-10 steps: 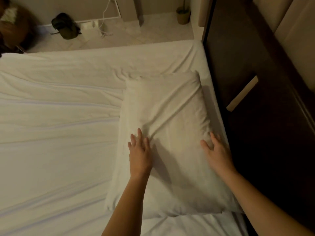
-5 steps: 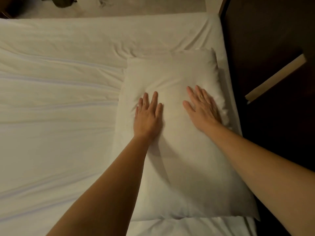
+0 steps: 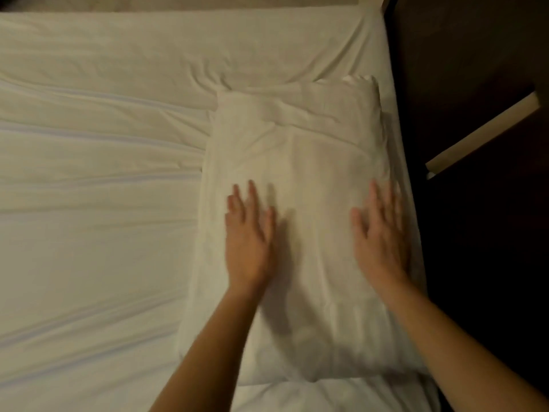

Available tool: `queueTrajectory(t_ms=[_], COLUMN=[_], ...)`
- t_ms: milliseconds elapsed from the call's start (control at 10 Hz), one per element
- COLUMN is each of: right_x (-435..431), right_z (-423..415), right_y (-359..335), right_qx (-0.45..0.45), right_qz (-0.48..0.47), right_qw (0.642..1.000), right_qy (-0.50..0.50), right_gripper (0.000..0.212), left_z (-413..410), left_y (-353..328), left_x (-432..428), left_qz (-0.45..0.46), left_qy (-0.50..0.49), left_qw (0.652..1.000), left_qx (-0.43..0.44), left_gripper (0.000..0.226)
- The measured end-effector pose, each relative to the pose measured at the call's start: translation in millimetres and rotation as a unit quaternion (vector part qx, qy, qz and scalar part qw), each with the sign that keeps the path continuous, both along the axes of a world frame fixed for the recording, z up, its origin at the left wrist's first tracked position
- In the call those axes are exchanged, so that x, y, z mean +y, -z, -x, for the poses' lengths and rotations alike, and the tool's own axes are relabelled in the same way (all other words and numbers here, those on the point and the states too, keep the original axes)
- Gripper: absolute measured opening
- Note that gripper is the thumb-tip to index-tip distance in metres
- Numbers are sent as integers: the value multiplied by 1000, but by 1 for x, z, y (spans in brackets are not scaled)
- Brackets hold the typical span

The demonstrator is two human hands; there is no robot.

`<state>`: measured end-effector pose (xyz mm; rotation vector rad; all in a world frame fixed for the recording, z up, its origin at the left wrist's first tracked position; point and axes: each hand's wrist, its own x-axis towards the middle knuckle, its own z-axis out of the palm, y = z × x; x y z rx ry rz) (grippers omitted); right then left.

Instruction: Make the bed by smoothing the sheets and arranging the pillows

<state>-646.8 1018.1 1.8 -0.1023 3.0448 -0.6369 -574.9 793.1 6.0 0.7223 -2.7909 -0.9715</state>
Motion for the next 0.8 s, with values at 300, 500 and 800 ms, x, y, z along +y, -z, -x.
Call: queueTrajectory(t_ms=[300, 500, 800], right_x=[29, 84, 126], right_z=[-98, -118, -118], right_y=[30, 33, -44], right_qx=[-8, -127, -290], right_qz=[-120, -43, -1], right_qw=[991, 990, 957], right_qy=[-54, 42, 3], right_gripper=[61, 66, 56], left_z=[-63, -101, -177], left_y=[17, 9, -49], left_x=[50, 37, 0], left_qz=[95, 68, -66], left_qy=[117, 98, 50], left_qw=[983, 981, 960], left_qx=[-100, -154, -268], left_gripper=[57, 56, 48])
